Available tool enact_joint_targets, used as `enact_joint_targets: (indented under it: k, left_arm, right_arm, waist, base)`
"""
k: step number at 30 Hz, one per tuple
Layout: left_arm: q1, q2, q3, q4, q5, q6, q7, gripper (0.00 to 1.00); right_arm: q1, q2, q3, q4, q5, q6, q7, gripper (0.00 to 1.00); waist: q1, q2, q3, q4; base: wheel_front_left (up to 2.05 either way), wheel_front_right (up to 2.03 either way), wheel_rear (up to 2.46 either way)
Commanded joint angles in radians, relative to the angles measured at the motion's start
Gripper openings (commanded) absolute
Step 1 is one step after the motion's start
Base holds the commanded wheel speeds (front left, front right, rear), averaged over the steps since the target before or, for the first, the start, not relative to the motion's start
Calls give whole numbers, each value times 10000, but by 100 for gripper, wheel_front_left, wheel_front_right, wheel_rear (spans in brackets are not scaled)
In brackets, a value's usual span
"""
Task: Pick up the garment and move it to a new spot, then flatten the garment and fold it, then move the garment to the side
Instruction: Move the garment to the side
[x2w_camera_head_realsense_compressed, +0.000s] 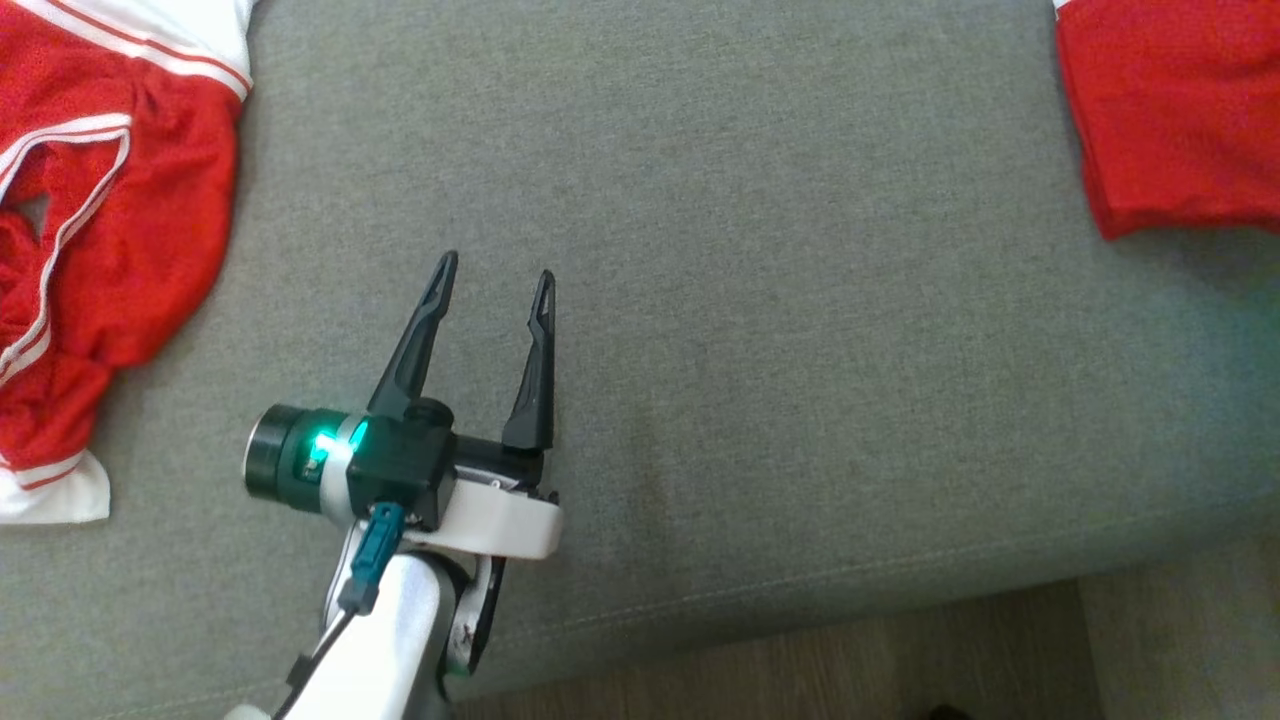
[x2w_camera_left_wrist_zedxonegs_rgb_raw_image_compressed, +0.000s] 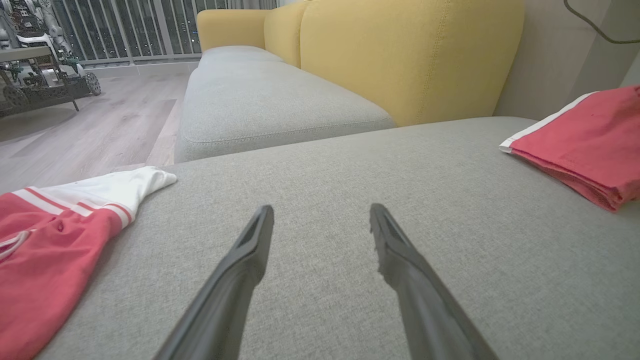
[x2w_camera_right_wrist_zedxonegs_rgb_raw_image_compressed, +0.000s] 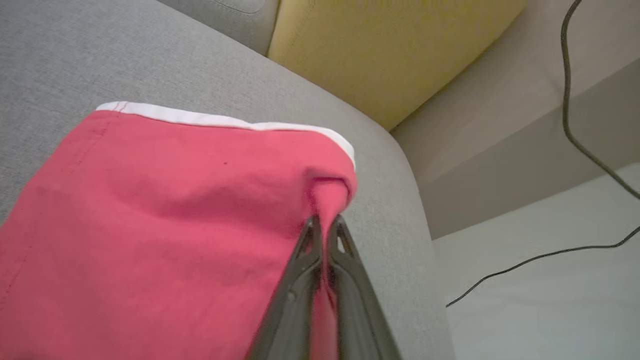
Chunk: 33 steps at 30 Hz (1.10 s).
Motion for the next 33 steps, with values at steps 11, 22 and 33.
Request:
enact_joint_targets:
  k: [11,22,33]
  left_arm:
    - [-266,99,176,-211,49,109,-53,100]
    - [-119,75,260,-225,-92,257,-53,100]
    - [741,29,859,11,-417,927,-53,100]
  right_arm:
    - [294,347,-916,-667,-1611,-6,-386,21]
    - [809,1633,-1754,-1785,-3449,-6,-2020,100]
    - [2232,4323,-71,-479,-671,-6,-3421,100]
  waist:
    - [0,0,-45,17]
    - [0,0,-636,172]
    - [0,0,-1867,666]
  base:
    - [0,0,0]
    - [0,0,0]
    - [0,0,0]
